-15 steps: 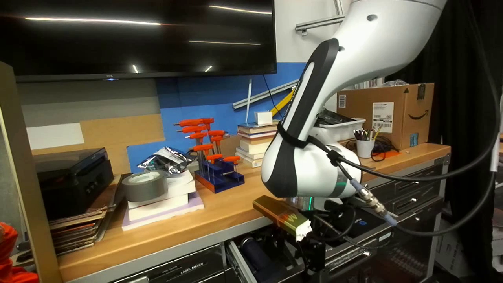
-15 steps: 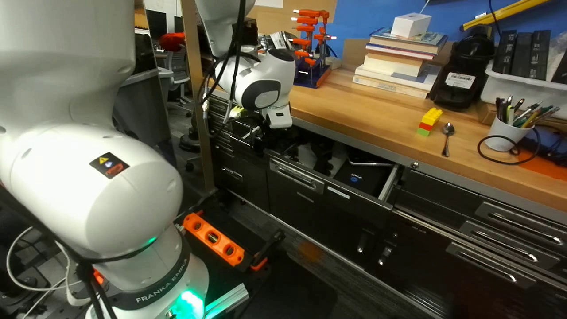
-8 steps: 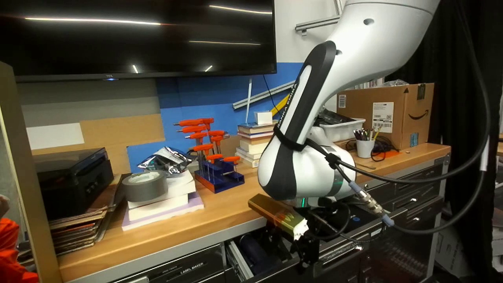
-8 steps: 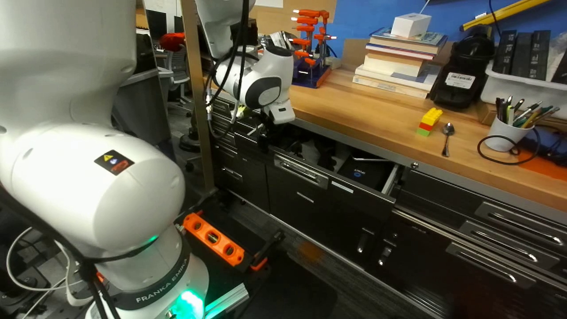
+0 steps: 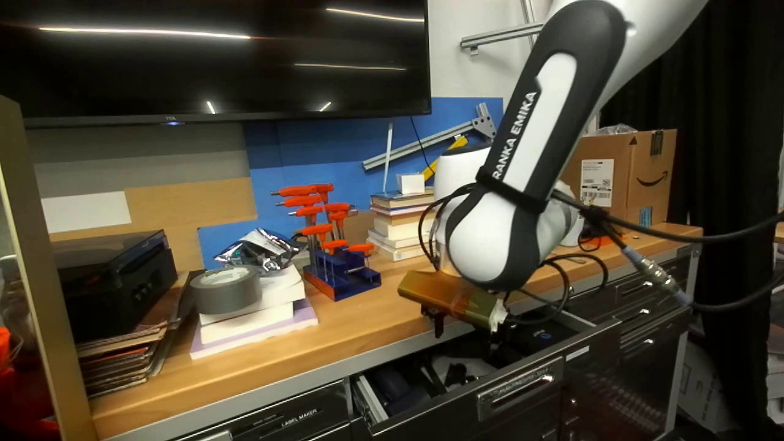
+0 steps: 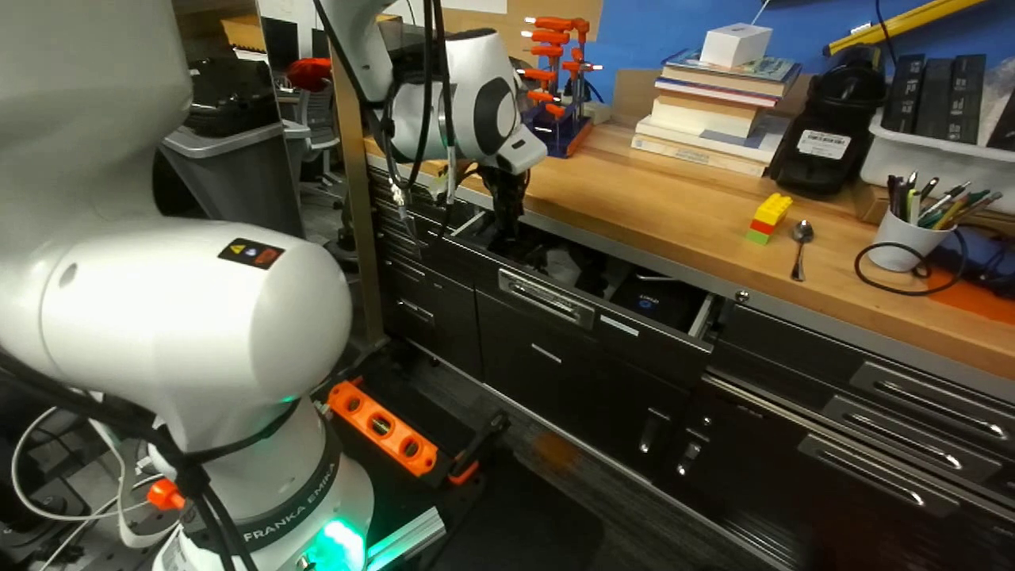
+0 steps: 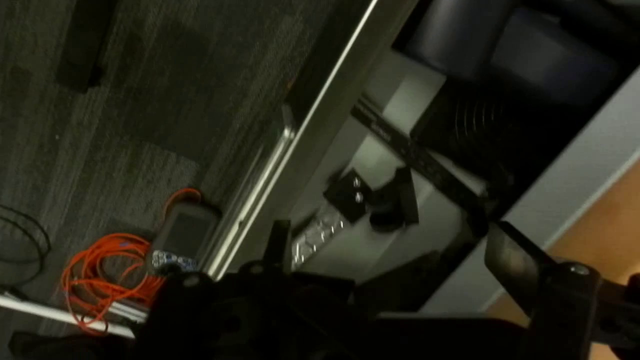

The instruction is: Put the two black objects in the open drawer then close the drawer

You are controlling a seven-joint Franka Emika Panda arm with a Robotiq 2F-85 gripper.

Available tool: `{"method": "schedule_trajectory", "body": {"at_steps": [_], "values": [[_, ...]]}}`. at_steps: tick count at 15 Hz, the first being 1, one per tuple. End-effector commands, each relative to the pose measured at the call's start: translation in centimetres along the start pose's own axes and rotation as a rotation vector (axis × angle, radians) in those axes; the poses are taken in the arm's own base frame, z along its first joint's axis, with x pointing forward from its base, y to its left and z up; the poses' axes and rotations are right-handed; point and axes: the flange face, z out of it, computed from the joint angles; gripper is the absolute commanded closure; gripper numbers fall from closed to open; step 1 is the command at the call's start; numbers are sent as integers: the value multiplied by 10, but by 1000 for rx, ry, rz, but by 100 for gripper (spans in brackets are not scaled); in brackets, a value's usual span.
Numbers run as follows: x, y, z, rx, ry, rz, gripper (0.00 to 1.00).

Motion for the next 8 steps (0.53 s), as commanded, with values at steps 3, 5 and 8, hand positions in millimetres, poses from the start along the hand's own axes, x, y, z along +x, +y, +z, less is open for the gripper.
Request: {"method": "schedule_trajectory", "body": {"at_steps": [3,5,8], "values": [[46,36,-67,-126,202,8,0],[51,62,-70,-258,270,6,0],[48,95,-77,-424,272,10,0]]}}
